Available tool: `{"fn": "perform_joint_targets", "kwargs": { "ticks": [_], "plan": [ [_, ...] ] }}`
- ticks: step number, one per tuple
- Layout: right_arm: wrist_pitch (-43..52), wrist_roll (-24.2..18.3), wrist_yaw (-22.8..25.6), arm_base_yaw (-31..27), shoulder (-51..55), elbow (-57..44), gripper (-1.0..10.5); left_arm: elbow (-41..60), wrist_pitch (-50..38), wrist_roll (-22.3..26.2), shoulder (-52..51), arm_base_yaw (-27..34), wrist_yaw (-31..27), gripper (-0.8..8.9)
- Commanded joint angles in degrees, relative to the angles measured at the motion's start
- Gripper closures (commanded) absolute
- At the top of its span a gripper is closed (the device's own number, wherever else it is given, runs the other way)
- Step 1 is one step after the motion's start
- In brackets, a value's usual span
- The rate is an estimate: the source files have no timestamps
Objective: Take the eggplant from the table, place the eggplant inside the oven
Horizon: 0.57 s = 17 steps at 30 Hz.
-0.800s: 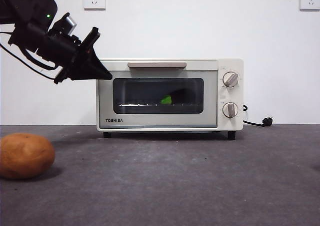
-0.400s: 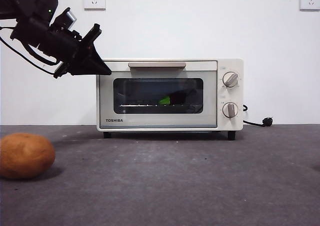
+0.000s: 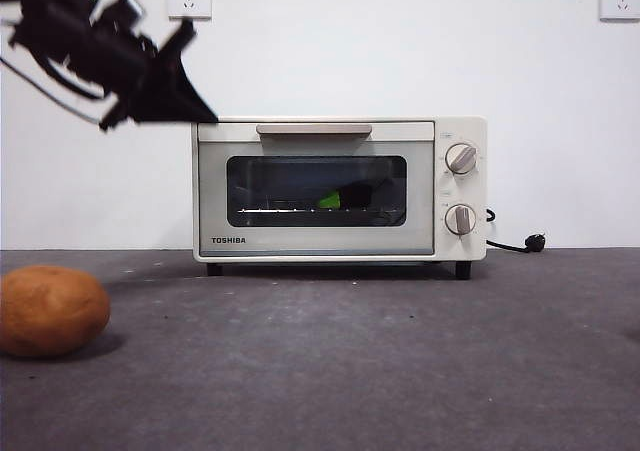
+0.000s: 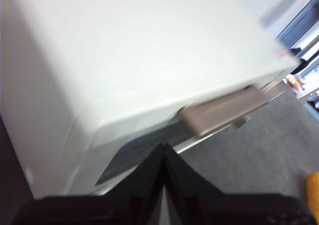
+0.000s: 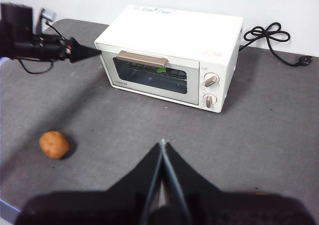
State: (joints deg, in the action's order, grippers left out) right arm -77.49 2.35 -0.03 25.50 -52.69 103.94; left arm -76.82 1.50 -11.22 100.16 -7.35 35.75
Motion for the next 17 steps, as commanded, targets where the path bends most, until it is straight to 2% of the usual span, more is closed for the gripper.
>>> {"fn": "perform_joint_targets", "kwargs": {
  "ticks": [1, 10, 17],
  "plan": [
    [-1.3, 0.4, -0.2, 0.1, 0.1, 0.1, 9.5, 0.1, 0.7, -0.2, -3.1, -0.2, 0.2, 8.19],
    [-1.3, 0.4, -0.2, 0.1, 0.1, 0.1, 9.5, 0.1, 6.9, -0.2, -16.2, -0.2, 0.0, 8.19],
    [-1.3, 0.4, -0.2, 0.1, 0.0, 0.1, 9.5, 0.1, 12.8, 0.4, -27.6, -0.2, -4.1, 8.19]
  ]
}}
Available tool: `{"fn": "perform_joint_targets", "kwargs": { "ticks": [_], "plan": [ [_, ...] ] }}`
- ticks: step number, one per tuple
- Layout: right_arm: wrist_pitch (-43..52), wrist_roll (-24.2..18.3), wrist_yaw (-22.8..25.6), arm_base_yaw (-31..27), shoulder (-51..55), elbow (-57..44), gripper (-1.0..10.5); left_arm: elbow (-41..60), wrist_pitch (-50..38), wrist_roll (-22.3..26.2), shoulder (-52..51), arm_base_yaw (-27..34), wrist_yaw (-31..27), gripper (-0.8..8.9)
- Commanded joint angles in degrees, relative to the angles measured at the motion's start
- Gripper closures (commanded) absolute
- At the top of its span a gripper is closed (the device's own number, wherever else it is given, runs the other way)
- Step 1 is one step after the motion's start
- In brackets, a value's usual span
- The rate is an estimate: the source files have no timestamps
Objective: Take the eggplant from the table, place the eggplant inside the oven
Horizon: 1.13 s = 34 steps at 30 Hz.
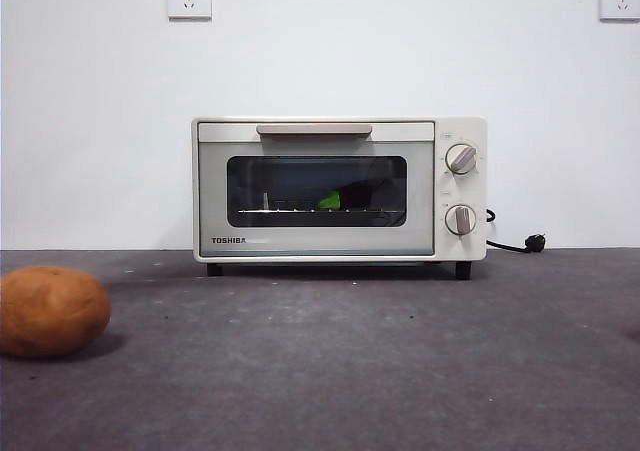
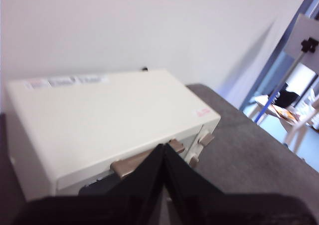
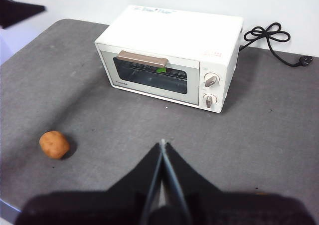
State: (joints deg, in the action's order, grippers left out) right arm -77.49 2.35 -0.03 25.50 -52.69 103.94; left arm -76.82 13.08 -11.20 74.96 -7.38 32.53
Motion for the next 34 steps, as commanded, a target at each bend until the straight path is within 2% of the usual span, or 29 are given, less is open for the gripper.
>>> {"fn": "perform_joint_targets", "kwargs": {
  "ticks": [1, 10, 16, 34],
  "plan": [
    [-1.3, 0.4, -0.2, 0.1, 0.0, 0.1, 9.5, 0.1, 2.4, 0.7, -4.0, -0.2, -1.8, 8.19],
    [-1.3, 0.4, -0.2, 0.1, 0.0, 0.1, 9.5, 0.1, 12.9, 1.3, -15.6, -0.2, -9.2, 8.19],
    [-1.3, 0.4, -0.2, 0.1, 0.0, 0.1, 9.5, 0.1, 16.6, 1.4, -20.9, -0.2, -16.2, 8.19],
    [-1.3, 0.4, -0.1, 0.1, -0.1, 0.1, 9.5, 0.1, 17.0, 1.3, -23.7, -0.2, -16.0, 8.18]
  ]
}}
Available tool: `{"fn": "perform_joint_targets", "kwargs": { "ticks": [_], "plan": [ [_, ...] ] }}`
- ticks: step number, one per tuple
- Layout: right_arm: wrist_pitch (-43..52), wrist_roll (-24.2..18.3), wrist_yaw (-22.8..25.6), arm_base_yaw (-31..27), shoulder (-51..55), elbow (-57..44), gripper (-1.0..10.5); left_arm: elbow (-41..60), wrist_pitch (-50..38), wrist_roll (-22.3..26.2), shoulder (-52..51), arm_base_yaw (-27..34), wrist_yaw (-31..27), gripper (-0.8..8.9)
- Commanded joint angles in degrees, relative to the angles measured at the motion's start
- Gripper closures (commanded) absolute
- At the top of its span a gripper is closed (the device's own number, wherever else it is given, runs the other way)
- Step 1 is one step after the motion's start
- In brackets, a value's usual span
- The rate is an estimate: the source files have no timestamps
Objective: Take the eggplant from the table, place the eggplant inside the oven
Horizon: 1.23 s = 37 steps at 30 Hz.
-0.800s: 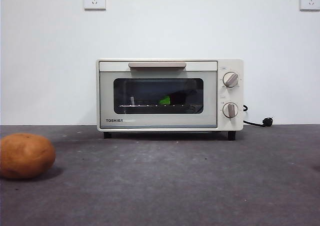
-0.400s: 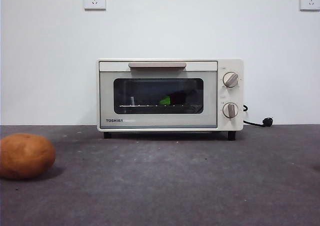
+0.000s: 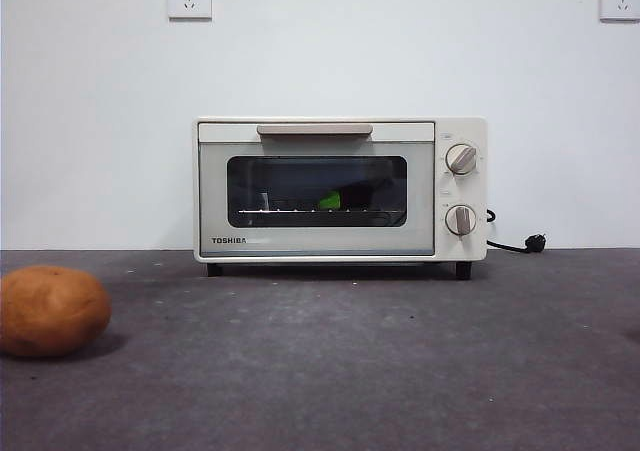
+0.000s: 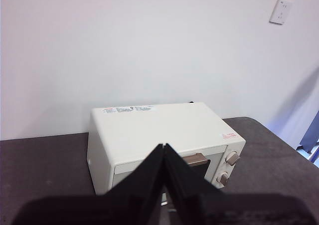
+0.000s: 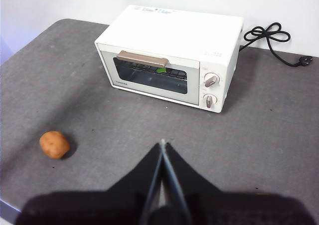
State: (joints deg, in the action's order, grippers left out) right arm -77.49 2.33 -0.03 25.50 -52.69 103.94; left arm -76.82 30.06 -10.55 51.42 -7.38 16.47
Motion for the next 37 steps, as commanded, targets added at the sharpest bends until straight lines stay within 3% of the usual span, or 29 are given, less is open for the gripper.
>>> {"fn": "perform_joint_targets", "kwargs": {
  "ticks": [1, 17, 23, 37],
  "plan": [
    [-1.3, 0.4, -0.1, 0.1, -0.2, 0.1, 9.5, 0.1, 0.0, 0.6, -0.2, -0.2, 0.0, 8.18],
    [-1.3, 0.4, 0.1, 0.1, -4.1, 0.1, 9.5, 0.1, 0.2, 0.4, 0.0, -0.2, 2.1, 8.18],
    [-1.3, 0.4, 0.1, 0.1, -7.1, 0.1, 9.5, 0.1, 0.1, 3.9, 0.0, -0.2, 1.9, 8.18],
    [-1.3, 0.4, 0.1, 0.1, -18.2, 0.1, 9.5, 1.1, -0.8, 23.1, -5.3, -0.4, -1.5, 8.18]
  ]
}}
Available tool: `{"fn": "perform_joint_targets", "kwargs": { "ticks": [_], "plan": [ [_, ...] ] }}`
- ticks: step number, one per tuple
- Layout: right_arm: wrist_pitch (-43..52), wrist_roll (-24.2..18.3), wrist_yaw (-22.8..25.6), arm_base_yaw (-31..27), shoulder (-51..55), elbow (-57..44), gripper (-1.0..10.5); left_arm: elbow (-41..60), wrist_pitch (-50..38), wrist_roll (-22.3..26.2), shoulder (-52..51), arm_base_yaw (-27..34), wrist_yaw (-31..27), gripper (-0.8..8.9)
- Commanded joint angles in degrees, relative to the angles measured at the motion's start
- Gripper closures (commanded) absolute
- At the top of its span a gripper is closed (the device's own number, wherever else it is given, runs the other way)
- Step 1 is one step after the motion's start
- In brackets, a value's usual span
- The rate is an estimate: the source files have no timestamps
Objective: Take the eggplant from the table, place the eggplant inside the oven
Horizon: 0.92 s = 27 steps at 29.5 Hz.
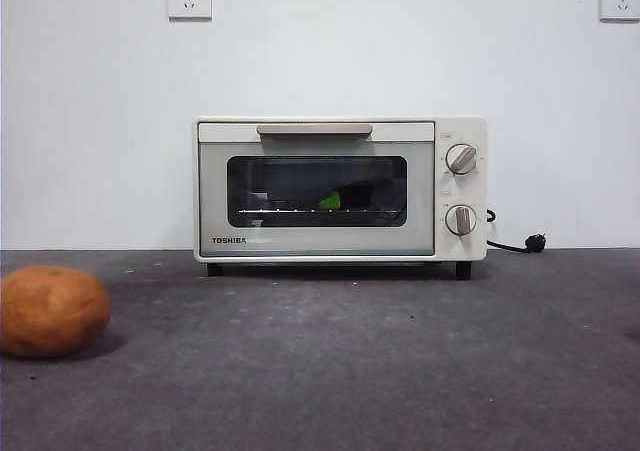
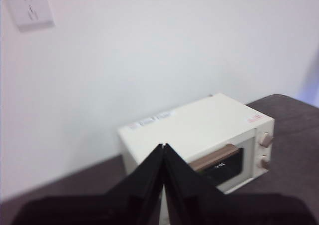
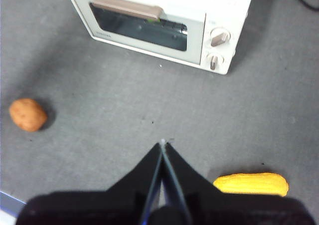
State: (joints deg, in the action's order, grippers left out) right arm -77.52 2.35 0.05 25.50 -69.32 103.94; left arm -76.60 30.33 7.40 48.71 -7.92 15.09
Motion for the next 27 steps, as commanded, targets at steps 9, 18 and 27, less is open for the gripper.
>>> {"fn": "perform_joint_targets", "kwargs": {
  "ticks": [9, 18, 27],
  "plan": [
    [-1.3, 0.4, 0.0, 0.0, -10.6, 0.1, 9.5, 19.4, -14.5, 5.3, -19.8, 4.8, -0.1, 8.18],
    [-1.2, 0.4, 0.0, 0.0, -13.8, 0.1, 9.5, 46.7, -18.4, 4.6, -36.1, 8.4, 0.3, 8.17],
    [-1.2, 0.4, 0.0, 0.0, -13.8, 0.1, 9.5, 67.3, -19.1, 0.2, -48.5, 8.9, -0.7, 8.18]
  ]
}}
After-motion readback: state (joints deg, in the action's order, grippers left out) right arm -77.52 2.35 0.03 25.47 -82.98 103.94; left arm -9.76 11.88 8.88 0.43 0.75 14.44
